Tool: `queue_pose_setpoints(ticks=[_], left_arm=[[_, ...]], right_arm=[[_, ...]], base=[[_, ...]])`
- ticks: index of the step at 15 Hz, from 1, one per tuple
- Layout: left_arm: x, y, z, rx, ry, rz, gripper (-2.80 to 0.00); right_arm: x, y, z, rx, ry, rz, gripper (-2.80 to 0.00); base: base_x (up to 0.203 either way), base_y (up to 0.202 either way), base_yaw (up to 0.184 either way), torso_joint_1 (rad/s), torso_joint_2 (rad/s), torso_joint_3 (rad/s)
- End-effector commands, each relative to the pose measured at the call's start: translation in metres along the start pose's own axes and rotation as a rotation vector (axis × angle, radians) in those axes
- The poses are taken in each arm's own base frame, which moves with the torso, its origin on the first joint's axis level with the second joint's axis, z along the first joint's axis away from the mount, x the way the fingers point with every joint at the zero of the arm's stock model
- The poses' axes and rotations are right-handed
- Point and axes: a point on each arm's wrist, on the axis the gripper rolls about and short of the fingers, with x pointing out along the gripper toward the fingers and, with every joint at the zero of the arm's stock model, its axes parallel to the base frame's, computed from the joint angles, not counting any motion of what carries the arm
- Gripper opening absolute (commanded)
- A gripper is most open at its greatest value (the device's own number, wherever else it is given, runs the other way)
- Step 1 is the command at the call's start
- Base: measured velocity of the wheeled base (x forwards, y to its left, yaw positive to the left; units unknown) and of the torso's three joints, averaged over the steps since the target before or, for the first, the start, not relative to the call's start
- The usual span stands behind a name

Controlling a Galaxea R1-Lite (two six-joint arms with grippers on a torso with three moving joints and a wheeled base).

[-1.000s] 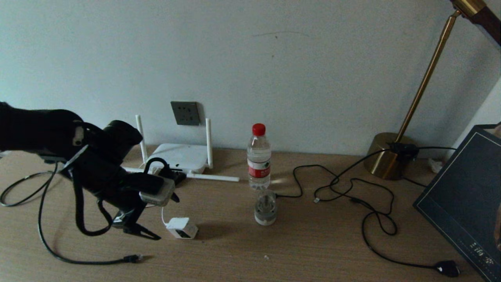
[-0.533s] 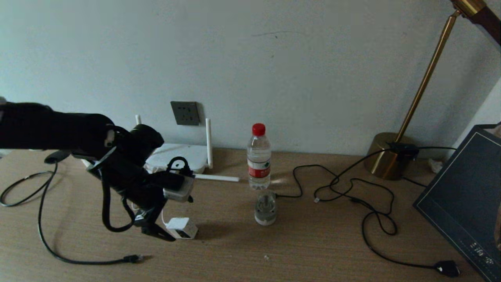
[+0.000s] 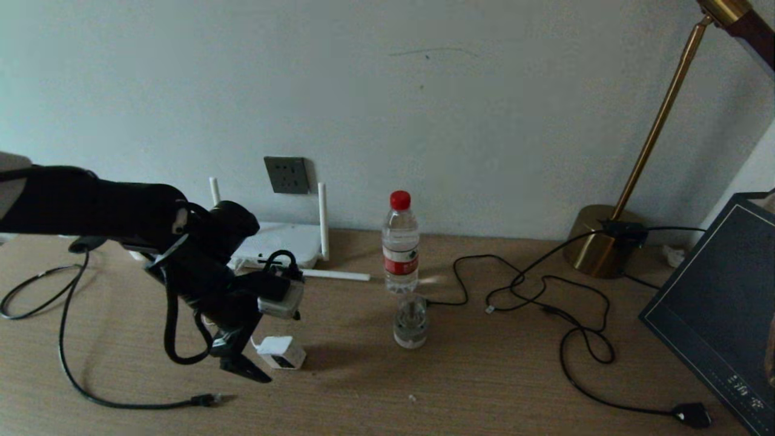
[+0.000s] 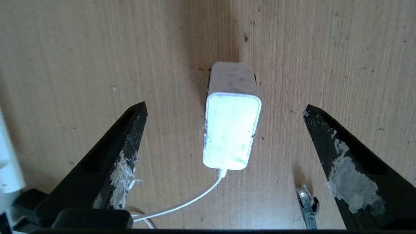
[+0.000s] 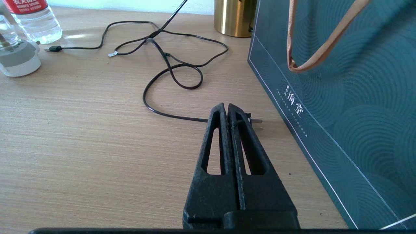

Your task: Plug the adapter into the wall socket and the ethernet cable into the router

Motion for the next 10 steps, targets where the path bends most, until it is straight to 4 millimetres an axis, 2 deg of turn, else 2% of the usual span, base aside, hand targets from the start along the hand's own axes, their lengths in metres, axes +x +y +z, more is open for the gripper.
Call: queue_pose_setpoints(ticks=[1,10], left_arm=[[0.0004,-0.0016,-0.0013,-0.001,0.005,-0.007,0.00],[0.0064,0.0008,-0.0051,-0.018,0.005,-0.014,0.00]], right_arm=[[0.0001,0.0000,0.0001,0.000,0.001,0.000,-2.80],[0.0001,0.0000,0.0001,0.000,0.001,0.000,-2.80]], base=[[0.000,0.000,0.000,0.000,0.00,0.000],[0.000,0.000,0.000,0.000,0.00,0.000]])
